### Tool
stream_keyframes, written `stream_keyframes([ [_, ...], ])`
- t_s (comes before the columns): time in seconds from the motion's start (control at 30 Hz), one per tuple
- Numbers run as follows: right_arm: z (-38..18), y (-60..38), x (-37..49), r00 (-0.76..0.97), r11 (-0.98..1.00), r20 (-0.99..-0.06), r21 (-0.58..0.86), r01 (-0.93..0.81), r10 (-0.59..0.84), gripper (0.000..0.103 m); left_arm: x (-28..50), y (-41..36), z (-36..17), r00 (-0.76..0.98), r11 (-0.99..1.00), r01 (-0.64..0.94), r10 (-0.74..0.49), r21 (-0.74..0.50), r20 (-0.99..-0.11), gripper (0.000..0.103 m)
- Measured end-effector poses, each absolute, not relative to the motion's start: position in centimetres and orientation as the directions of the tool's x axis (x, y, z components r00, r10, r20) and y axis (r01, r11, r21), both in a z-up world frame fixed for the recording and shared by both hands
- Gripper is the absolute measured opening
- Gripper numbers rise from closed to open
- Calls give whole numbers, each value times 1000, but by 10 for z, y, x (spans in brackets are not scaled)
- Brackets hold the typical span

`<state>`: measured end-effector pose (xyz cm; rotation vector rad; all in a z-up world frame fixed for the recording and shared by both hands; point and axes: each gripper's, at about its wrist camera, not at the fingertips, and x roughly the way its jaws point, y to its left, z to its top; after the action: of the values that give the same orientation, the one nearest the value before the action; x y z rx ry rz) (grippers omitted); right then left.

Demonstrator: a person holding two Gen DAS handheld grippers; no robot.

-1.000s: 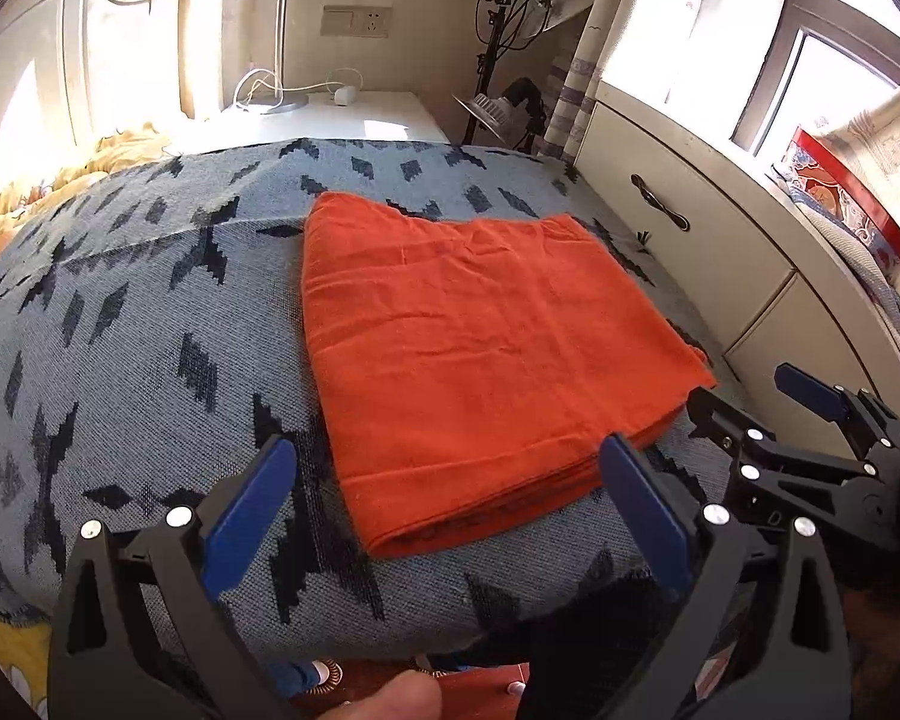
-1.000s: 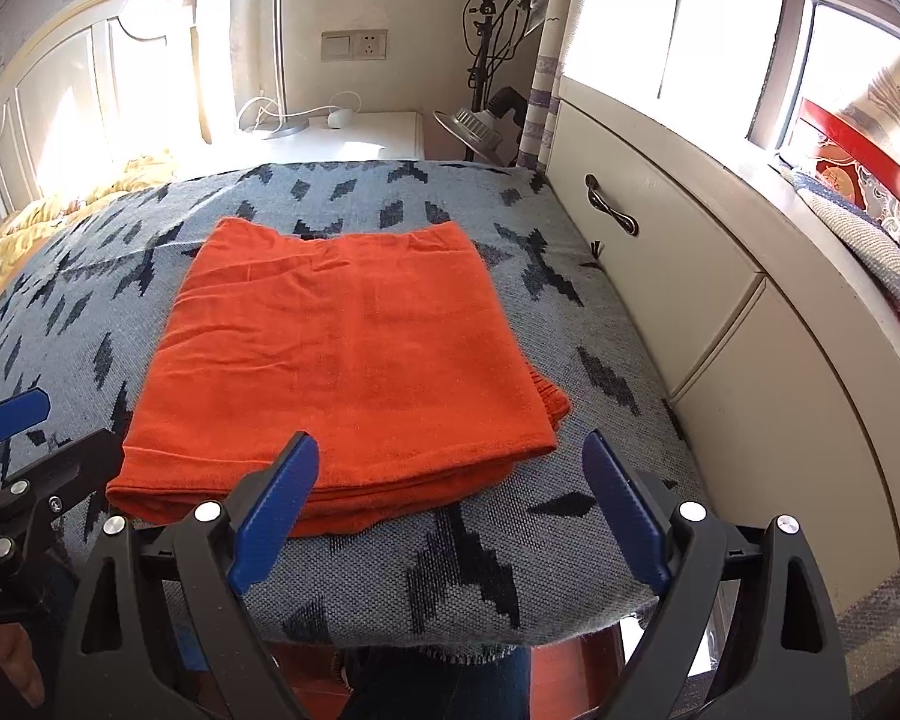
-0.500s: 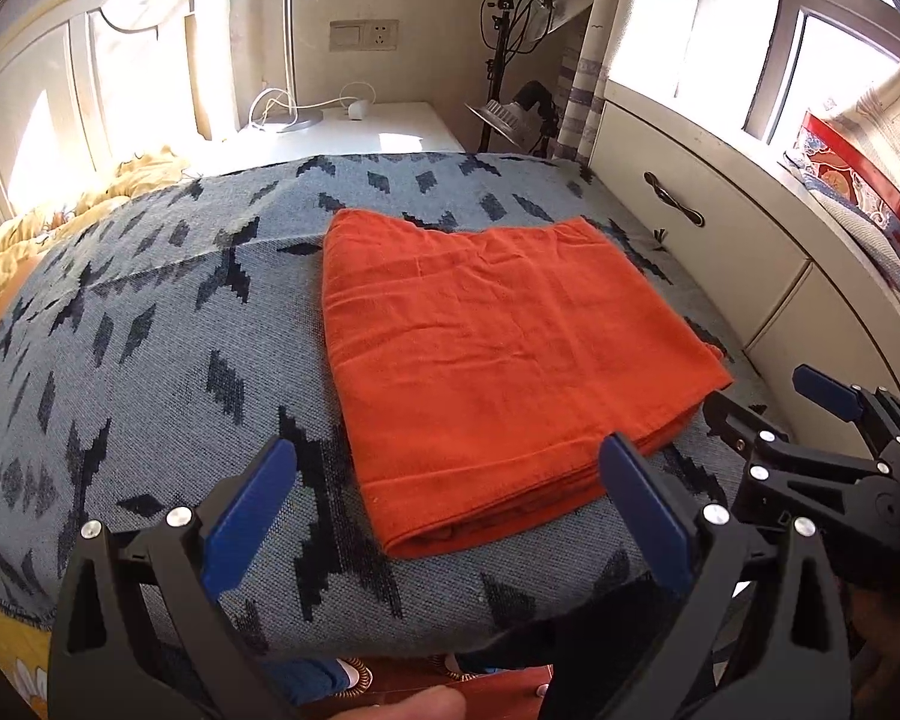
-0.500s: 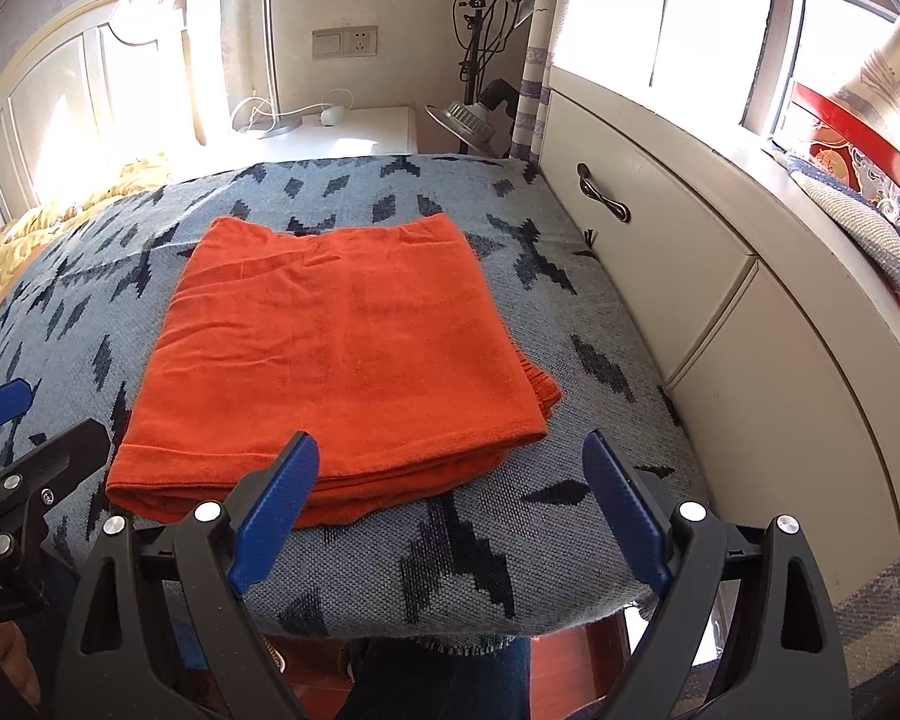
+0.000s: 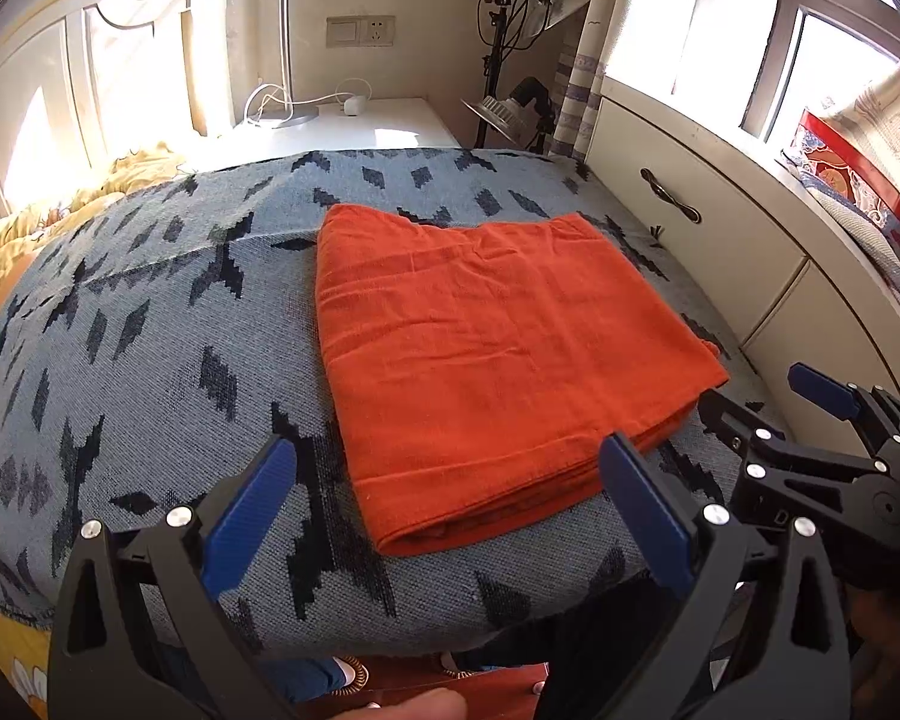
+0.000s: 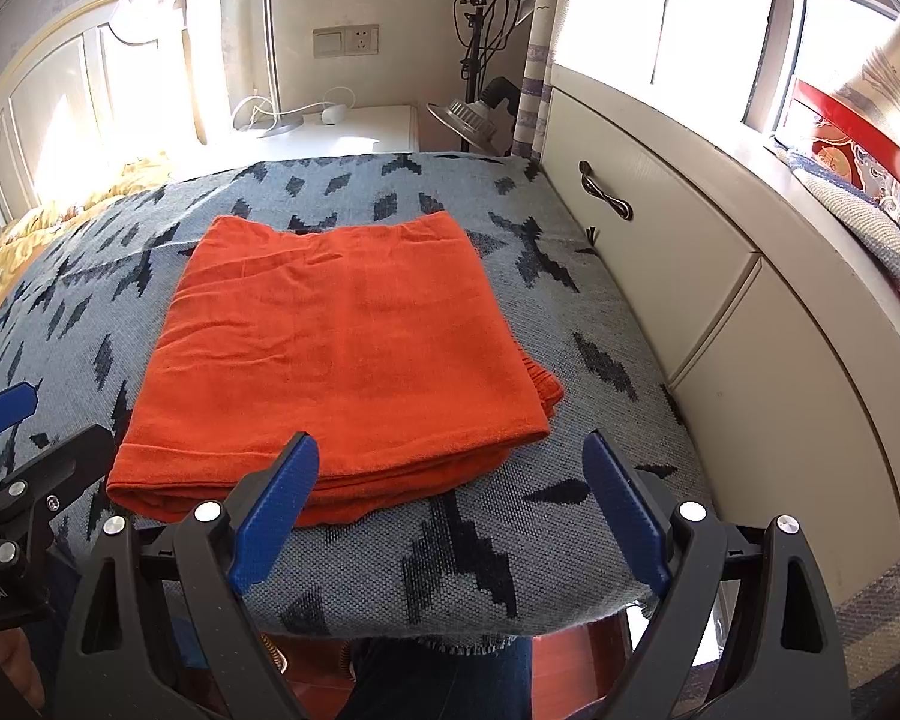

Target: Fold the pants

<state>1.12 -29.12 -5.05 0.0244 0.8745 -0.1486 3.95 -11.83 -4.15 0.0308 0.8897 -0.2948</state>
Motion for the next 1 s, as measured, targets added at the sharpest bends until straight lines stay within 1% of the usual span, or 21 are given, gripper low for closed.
stream_keyframes([
  [1.0, -52, -298, 11, 630, 988, -767, -34, 152, -123, 86, 44, -127, -43, 583, 955, 277, -255, -106, -771, 101],
])
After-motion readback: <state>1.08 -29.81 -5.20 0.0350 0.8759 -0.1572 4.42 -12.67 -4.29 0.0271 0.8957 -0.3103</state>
